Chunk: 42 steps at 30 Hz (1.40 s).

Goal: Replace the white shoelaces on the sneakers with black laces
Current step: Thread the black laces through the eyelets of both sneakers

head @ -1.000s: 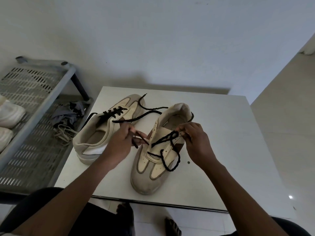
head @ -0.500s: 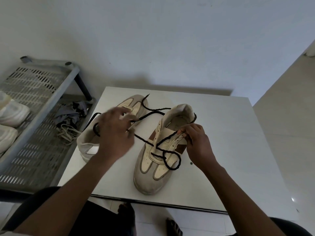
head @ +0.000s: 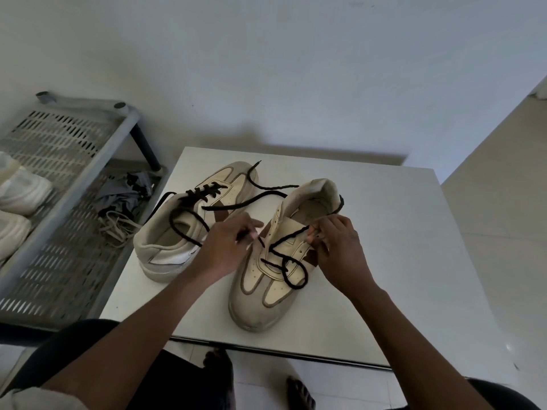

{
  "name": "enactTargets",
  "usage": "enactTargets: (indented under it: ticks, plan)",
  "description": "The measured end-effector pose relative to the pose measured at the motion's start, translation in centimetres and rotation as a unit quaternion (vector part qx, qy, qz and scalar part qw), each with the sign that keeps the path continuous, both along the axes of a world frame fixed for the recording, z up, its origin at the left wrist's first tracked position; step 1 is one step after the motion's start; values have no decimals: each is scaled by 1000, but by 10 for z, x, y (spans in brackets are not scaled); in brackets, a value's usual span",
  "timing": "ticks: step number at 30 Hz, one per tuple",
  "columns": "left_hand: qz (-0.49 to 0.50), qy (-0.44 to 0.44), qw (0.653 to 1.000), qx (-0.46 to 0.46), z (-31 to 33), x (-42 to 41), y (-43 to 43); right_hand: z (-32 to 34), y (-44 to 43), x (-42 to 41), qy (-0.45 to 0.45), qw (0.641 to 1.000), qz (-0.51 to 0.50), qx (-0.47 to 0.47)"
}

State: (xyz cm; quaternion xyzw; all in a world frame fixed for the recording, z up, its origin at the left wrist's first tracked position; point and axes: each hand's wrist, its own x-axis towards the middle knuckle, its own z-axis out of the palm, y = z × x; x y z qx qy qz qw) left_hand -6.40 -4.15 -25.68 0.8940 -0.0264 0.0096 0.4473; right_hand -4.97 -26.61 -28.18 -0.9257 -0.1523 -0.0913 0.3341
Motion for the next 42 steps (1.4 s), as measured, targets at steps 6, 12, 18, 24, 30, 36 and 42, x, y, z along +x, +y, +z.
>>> enactTargets:
  ticks: [6,12,18,24,30,36,42]
  plan:
    - [324,-81,911,-242,37,18,43,-4,-3,-3,2,999,13,-47]
    - [164,-140,962,166,18,5,27,1,1,-1,13,1000,2,-23]
    - [-131,-119,936,303,-3,-7,1,4,3,-2,8,1000,-2,-11]
    - [-174,-129,942,257,-5,3,2,4,4,-2,0,1000,-1,-29]
    - [-45,-33,988,144,-11,4,6,4,2,-2,6,999,7,-32]
    - [113,41,992,-45,-3,7,4,4,1,-3,3,1000,10,-27]
    - [89,-78,990,70,2,10,11,3,3,-2,-5,999,10,-35]
